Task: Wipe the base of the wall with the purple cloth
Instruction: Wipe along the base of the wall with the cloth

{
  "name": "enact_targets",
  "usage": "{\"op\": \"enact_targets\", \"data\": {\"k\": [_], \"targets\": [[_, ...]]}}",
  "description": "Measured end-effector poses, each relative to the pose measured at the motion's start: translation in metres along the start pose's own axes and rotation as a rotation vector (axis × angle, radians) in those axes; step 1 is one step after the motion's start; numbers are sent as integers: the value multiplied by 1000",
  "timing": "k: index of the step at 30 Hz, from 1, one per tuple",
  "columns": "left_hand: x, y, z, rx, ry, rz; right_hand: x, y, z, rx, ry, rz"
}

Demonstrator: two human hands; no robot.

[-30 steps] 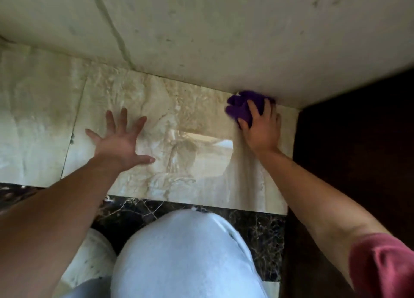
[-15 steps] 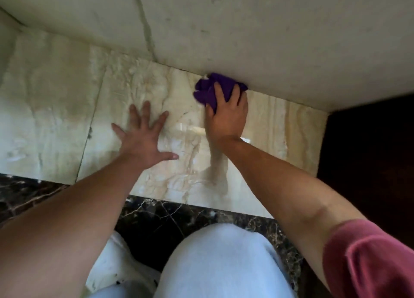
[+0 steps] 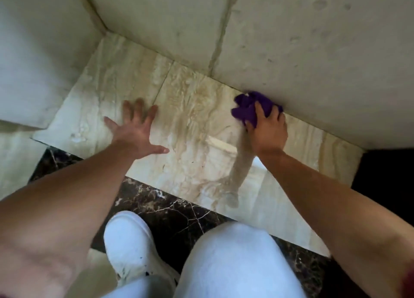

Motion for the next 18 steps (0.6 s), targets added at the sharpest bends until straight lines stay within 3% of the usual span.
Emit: {"op": "enact_targets", "data": {"k": [4,8,18], "targets": [[0,-8,45,-45,7,-14,6,-10,42,93,-8,-10],[-1,-15,55,20,34,-32,12,-25,132,27,-40,3],[11,-11,93,-88,190,-96,13,-64,302,-217,-29,2]]}}
Point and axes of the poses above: each hand's wrist, its own y-axis away from the middle knuckle, its own x-axis out of the palm, z = x × y, the point moved 7 cm from there along -y, towards the middle knuckle, and after that the axes turned 10 degrees about -z, right-handed, at the moved point
